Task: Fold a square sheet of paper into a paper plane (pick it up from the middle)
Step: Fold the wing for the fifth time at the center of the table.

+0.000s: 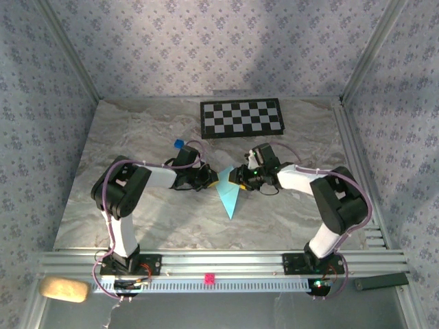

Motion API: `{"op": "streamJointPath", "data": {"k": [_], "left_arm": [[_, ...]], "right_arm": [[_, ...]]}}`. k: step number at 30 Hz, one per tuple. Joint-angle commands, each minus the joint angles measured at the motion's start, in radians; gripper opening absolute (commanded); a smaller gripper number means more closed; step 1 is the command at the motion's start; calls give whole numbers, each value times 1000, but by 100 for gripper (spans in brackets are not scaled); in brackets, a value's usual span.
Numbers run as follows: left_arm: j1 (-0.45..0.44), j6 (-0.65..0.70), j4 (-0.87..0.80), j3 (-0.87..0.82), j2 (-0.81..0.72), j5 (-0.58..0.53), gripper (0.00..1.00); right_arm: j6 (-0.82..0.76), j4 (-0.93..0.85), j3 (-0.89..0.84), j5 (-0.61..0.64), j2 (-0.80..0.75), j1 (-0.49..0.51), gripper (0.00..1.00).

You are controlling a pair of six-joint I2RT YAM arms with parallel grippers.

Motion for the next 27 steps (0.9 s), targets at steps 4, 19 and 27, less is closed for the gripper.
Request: {"op": "streamJointPath", "data": {"k": [4,19,27], "left_arm": [[6,14,-90,-24,18,-27,10],[-2,37,-83,-34,-89,-61,32],[-27,77,-209,-13,-221,-153,37]], "right_arm": [[-132,-84,58,-63,41,-27,33],[-115,-117,47,-35,72,-74,6],[182,113,-103,56,13,-67,3]]}}
